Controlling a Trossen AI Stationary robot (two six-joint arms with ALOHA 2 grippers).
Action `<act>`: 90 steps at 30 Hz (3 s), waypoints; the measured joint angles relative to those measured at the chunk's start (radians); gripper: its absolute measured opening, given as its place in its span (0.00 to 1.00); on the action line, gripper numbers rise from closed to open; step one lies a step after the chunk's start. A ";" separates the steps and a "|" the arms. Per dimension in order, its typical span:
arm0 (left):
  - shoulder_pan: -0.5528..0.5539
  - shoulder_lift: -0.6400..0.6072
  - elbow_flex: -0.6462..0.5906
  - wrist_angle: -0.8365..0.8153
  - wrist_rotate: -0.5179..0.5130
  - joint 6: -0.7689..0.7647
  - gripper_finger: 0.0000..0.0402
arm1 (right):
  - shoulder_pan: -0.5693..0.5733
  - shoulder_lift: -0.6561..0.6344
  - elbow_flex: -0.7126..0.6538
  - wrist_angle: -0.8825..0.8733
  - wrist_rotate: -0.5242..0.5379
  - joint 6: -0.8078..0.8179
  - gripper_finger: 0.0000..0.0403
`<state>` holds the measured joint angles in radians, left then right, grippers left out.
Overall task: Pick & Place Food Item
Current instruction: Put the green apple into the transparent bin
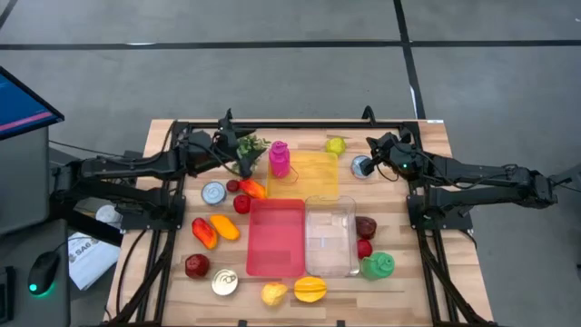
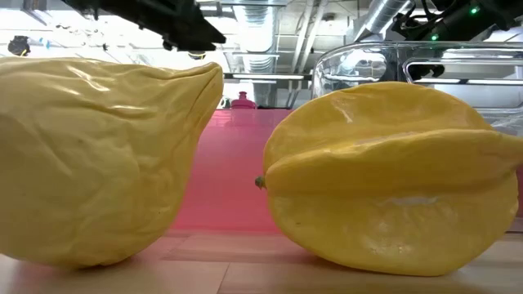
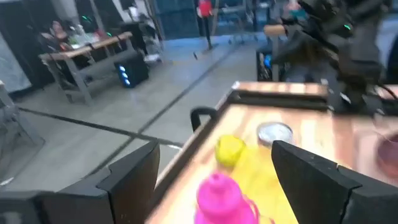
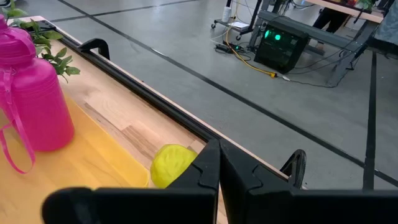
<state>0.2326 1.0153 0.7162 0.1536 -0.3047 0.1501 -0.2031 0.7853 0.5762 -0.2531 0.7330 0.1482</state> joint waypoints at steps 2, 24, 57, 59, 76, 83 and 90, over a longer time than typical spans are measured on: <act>-0.019 -0.029 0.000 -0.043 0.000 0.000 0.73 | 0.000 0.000 0.000 0.000 0.000 0.000 0.00; -0.086 -0.158 -0.166 -0.014 0.000 -0.109 0.57 | 0.000 0.000 0.000 0.000 -0.002 0.001 0.00; -0.086 -0.158 -0.638 0.637 0.076 -0.023 0.28 | 0.000 0.000 0.000 0.003 -0.003 0.001 0.00; -0.086 -0.158 -0.655 0.673 0.076 -0.019 0.27 | 0.000 0.000 0.000 0.003 -0.004 0.001 0.00; -0.086 -0.158 -0.676 0.693 0.075 -0.016 0.25 | -0.006 0.003 0.000 0.068 -0.012 0.026 0.00; -0.086 -0.158 -0.676 0.693 0.075 -0.016 0.25 | -0.055 0.042 0.004 0.178 -0.087 0.107 0.00; -0.086 -0.158 -0.676 0.693 0.075 -0.016 0.25 | -0.122 0.153 0.115 0.060 -0.198 0.227 0.00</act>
<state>0.1463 0.8570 0.0406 0.8467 -0.2302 0.1341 -0.3250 0.9383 0.6913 -0.1934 0.5354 0.3748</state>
